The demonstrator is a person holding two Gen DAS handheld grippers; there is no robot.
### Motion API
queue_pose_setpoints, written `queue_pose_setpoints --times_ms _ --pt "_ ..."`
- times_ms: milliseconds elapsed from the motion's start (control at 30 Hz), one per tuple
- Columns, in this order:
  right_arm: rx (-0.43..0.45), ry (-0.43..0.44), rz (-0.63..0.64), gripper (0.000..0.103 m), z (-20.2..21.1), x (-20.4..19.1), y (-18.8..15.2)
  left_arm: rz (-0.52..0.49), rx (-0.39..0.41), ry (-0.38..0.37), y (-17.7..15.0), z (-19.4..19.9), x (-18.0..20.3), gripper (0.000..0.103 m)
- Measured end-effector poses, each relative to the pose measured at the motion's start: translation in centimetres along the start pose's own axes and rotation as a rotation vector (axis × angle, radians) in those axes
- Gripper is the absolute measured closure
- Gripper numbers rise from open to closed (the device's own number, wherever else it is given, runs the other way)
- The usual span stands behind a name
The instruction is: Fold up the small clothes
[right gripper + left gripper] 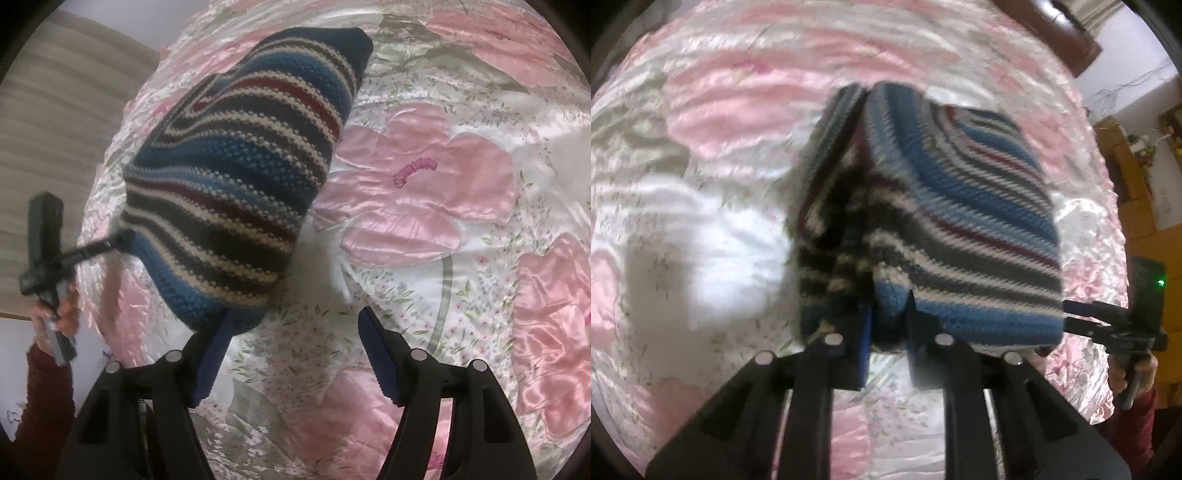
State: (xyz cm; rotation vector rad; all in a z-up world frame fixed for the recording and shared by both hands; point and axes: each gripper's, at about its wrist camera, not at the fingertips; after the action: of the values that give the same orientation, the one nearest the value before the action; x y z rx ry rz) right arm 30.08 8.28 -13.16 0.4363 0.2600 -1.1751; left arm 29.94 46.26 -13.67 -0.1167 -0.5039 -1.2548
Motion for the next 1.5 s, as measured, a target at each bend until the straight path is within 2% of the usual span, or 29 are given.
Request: queue_pose_setpoints --times_ms 133,233,333,367,400,467,500,567,667,767,933,967,1067,1133,1300,1333,1400,1500 --pt "0.001 0.018 -0.029 0.03 -0.6 -0.2 0.2 0.024 -0.012 0.006 -1.3 -0.6 -1.8 0.091" --pt "-0.006 0.064 -0.038 0.03 -1.7 -1.1 0.9 0.048 -0.025 -0.013 -2.9 -1.2 -2.9 0.091" --pt "-0.019 0.112 -0.056 0.031 -3.0 -1.4 1.3 0.027 -0.011 -0.001 -3.4 -1.3 -2.8 0.091" --pt "-0.025 0.131 -0.064 0.036 -3.5 -1.4 1.3 0.021 -0.011 0.002 -3.3 -1.3 -2.8 0.091" --pt "-0.037 0.162 -0.071 0.051 -4.1 -1.5 1.2 0.023 -0.014 0.001 -3.1 -1.3 -2.8 0.091" --pt "-0.055 0.199 -0.076 0.054 -4.9 -1.8 0.7 0.038 -0.021 -0.014 -2.7 -1.0 -3.2 0.091" --pt "-0.054 0.185 -0.062 0.061 -4.9 -1.9 0.6 0.043 -0.023 -0.02 -2.6 -0.9 -3.3 0.091" --pt "-0.05 0.13 -0.03 0.067 -5.1 -2.2 0.3 0.046 -0.022 -0.024 -2.7 -0.7 -3.5 0.091" --pt "-0.086 0.066 -0.018 0.067 -6.7 -2.5 -0.1 0.015 -0.008 -0.003 -3.2 -0.5 -3.2 0.091" --pt "-0.095 0.041 0.0 0.064 -7.1 -2.9 0.0 0.022 -0.023 -0.003 -3.3 -1.3 -3.3 0.09" --pt "-0.033 -0.003 0.072 0.048 -3.7 -3.9 0.3 0.017 -0.036 0.018 -3.2 -2.5 -3.4 0.089" --pt "-0.018 -0.013 0.075 0.043 -2.8 -3.8 0.5 0.007 -0.033 0.021 -3.2 -2.3 -3.2 0.087" --pt "0.028 -0.03 0.05 0.04 -0.3 -2.4 1.9 -0.014 -0.039 0.0 -3.3 -0.8 -2.5 0.073" --pt "0.051 -0.04 0.009 0.039 0.8 -0.9 3.4 -0.019 -0.039 -0.013 -3.3 0.3 -2.1 0.05" --pt "0.078 -0.01 -0.084 0.037 0.8 2.0 7.3 -0.028 0.063 -0.105 -0.8 5.1 -1.8 0.036" --pt "0.082 -0.01 -0.087 0.036 0.7 2.3 7.7 -0.038 0.096 -0.101 0.5 5.7 -1.2 0.033" --pt "0.091 -0.028 -0.09 0.036 0.3 3.0 8.8 -0.059 0.118 -0.082 2.6 5.6 -0.4 0.033" --pt "0.094 -0.027 -0.101 0.035 -0.6 3.1 9.5 -0.076 0.111 -0.035 6.6 3.3 1.5 0.033"
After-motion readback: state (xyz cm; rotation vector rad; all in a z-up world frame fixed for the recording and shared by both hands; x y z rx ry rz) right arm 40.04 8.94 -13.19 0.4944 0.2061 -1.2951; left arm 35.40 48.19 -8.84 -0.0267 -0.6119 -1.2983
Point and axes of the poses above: each gripper's, at about its wrist camera, not at the fingertips, and z roughly against the way its jaws point, x to its right, y to its top, and after that the axes turned 8 degrees about z, right-handed
